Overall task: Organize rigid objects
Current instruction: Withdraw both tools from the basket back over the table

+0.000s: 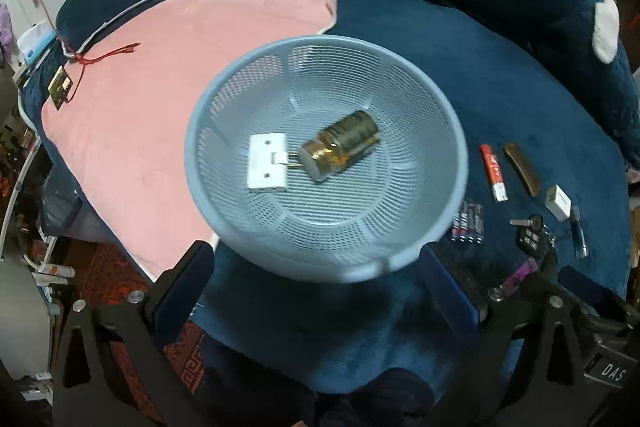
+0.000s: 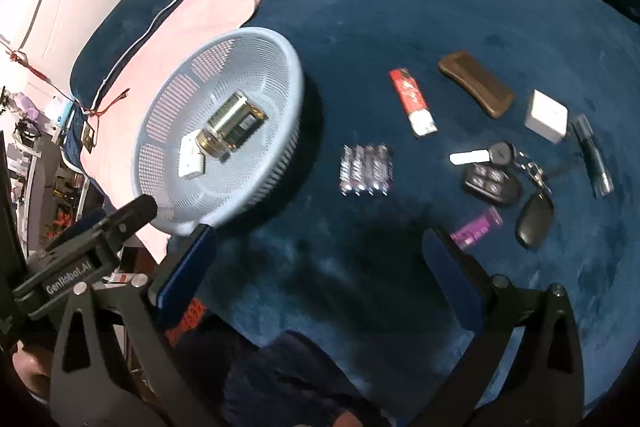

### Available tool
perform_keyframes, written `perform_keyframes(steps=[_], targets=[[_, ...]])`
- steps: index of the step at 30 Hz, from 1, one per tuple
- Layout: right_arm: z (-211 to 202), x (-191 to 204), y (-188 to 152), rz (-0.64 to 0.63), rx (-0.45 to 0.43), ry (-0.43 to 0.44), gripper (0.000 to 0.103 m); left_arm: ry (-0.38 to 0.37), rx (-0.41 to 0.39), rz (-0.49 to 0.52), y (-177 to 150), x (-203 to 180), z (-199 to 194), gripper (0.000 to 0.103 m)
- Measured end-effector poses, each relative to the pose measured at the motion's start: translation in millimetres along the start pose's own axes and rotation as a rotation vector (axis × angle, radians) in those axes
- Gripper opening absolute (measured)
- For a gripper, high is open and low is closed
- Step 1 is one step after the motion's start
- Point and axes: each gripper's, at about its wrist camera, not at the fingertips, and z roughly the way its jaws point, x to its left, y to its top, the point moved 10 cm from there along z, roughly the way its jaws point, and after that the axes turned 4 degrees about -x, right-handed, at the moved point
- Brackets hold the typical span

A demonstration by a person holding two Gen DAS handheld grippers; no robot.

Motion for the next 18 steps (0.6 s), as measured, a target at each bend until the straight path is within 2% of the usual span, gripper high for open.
perform_keyframes(steps=[18], targets=[[-31, -78, -22, 0.119, -0.022, -0.036, 0.103, -0.06, 0.02, 0.113, -24, -82, -4, 0.102]])
